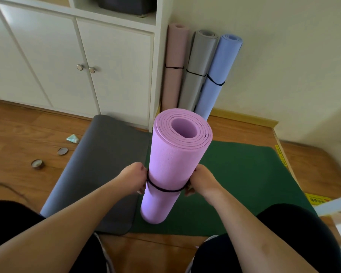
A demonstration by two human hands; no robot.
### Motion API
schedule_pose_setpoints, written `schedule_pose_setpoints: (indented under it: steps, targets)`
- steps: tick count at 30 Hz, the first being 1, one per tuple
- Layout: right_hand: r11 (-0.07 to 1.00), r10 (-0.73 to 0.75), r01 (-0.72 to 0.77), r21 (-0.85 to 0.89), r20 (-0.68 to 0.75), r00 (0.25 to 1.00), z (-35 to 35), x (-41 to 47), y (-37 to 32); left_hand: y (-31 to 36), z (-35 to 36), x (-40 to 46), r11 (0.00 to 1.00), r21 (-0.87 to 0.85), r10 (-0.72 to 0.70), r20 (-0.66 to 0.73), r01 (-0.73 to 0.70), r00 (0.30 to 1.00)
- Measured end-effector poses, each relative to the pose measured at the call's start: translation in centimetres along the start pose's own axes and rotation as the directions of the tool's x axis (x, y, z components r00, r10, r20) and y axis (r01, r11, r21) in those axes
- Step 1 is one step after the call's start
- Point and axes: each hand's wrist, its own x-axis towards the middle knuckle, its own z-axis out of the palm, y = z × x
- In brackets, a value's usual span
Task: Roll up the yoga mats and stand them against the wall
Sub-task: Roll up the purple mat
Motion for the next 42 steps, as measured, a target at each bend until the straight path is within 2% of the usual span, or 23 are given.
schedule_pose_setpoints:
  steps: [3,8,11,14,17,21,24,27,32,34,38,42]
  targets:
    - [0.979,0.023,-0.03,0.2,0.038,0.999,-0.6,-0.4,-0.3,1.1,-0.6,-0.2,0.994,-0.111,-0.007,0.052,0.013,0.999]
    - [0.976,-0.003,-0.032,0.217,0.156,0.988,-0.5,-1.1,0.0,1.6,-0.6,-1.0,0.998,-0.064,0.003,0.107,0.004,0.994]
    - [0.985,-0.009,-0.021,0.169,0.174,0.985,-0.4,-0.6,0.4,1.3,-0.5,-0.4,1.0,-0.019,0.02,0.096,-0.018,0.995]
    - [0.998,0.026,-0.033,0.043,0.153,0.988,-0.2,-0.2,0.5,1.3,-0.3,-0.5,0.982,0.167,0.069,0.094,-0.084,0.993]
    - [0.984,0.077,-0.062,-0.169,0.08,0.994,0.1,0.1,0.3,1.0,-0.2,-0.8,0.922,0.37,0.103,0.037,-0.109,0.994]
    - [0.958,0.096,-0.106,-0.267,-0.05,0.994,0.3,-0.6,0.0,0.9,0.0,-0.9,0.92,0.361,0.176,-0.037,-0.151,0.984]
    - [0.992,0.037,-0.05,-0.117,-0.108,0.993,-0.2,-1.3,-0.5,1.4,0.2,-1.3,0.949,0.261,0.211,-0.107,-0.177,0.972]
    - [0.998,-0.031,0.037,0.051,-0.115,0.993,-1.1,-2.2,-1.6,2.3,0.1,-1.8,0.967,0.146,0.221,-0.074,-0.208,0.973]
    - [0.974,-0.206,0.201,0.108,0.041,0.978,-2.4,-5.1,-2.9,3.6,0.3,-2.2,0.92,0.199,0.33,0.074,-0.338,0.941]
    - [0.964,-0.234,0.236,0.119,-0.034,0.972,-2.0,-5.6,-3.2,4.0,0.6,-2.4,0.901,0.219,0.358,0.118,-0.376,0.926]
    - [0.95,-0.267,0.306,0.067,-0.338,0.903,-3.0,-4.6,-4.9,6.8,0.3,-1.7,0.887,0.156,0.42,0.115,-0.434,0.9]
    - [0.882,-0.379,0.461,0.102,-0.428,0.82,-5.7,-2.0,-8.1,12.1,-1.5,0.4,0.85,0.007,0.526,0.014,-0.526,0.85]
